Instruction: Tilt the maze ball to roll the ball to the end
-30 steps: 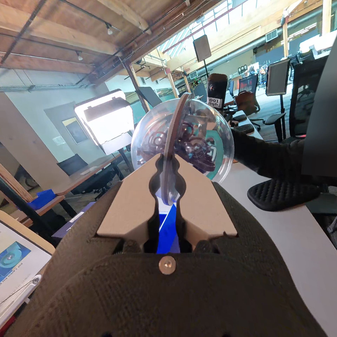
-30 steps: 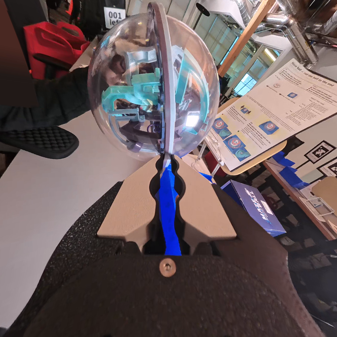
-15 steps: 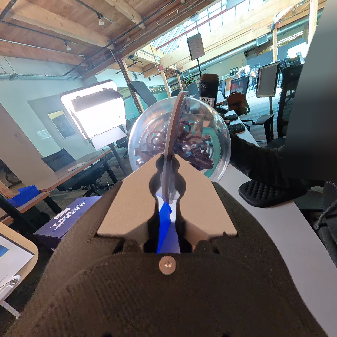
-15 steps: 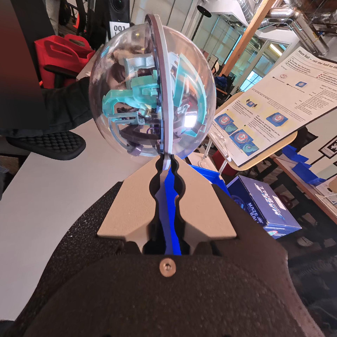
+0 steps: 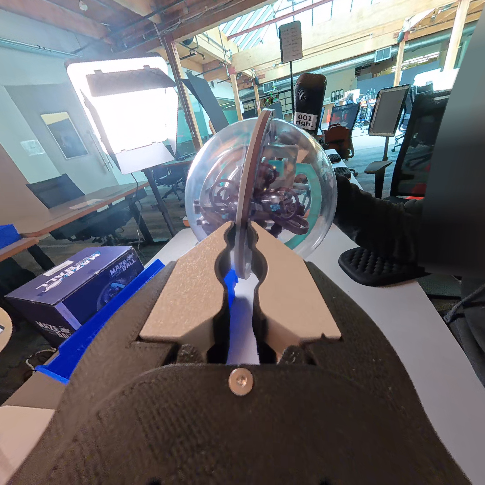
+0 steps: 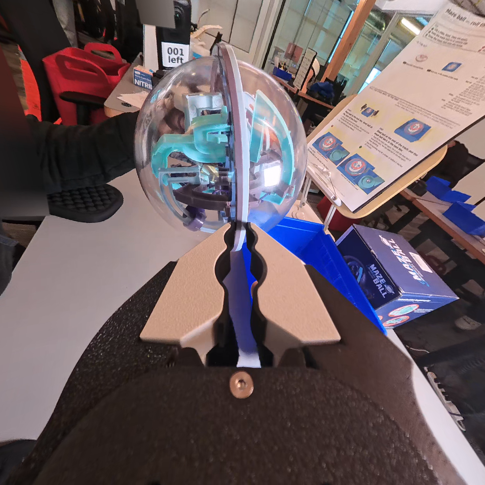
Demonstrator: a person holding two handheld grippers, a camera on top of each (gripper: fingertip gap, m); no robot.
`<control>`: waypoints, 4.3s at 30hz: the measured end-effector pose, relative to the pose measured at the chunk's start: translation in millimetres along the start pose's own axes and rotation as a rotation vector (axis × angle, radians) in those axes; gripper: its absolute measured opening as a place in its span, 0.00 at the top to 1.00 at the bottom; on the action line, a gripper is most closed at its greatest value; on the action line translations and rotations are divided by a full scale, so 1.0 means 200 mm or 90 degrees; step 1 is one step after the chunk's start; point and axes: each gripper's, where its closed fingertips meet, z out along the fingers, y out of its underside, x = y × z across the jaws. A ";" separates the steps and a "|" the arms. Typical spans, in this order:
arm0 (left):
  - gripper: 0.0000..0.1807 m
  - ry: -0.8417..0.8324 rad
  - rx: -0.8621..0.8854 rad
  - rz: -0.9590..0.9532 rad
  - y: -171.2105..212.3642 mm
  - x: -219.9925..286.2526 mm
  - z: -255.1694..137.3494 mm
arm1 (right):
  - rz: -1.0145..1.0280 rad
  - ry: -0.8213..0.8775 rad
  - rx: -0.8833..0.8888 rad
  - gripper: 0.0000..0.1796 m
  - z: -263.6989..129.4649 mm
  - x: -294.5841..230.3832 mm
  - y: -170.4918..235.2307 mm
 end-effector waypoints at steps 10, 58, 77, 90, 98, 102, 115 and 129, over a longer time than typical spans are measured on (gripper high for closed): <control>0.96 -0.010 -0.017 -0.024 0.08 -0.05 0.00 | 0.029 -0.011 -0.032 0.97 0.05 0.03 0.11; 0.96 -0.003 -0.069 -0.137 0.30 -0.12 0.01 | 0.106 -0.050 -0.106 0.97 0.13 0.04 0.33; 0.96 0.015 -0.097 -0.228 0.39 -0.13 0.03 | 0.159 -0.093 -0.121 0.97 0.13 0.01 0.41; 0.96 0.011 -0.118 -0.319 0.52 -0.09 -0.01 | 0.203 -0.149 -0.163 0.97 0.18 -0.07 0.53; 0.96 0.019 -0.131 -0.371 0.63 0.00 -0.03 | 0.231 -0.174 -0.168 0.97 0.16 -0.14 0.57; 0.96 0.021 -0.137 -0.368 0.64 0.04 -0.04 | 0.242 -0.182 -0.155 0.97 0.16 -0.17 0.58; 0.96 0.023 -0.111 -0.199 0.50 0.05 -0.05 | 0.172 -0.141 -0.071 0.97 0.15 -0.15 0.47; 0.96 0.003 -0.056 -0.057 0.35 0.04 -0.03 | 0.059 -0.064 -0.040 0.97 0.10 -0.04 0.29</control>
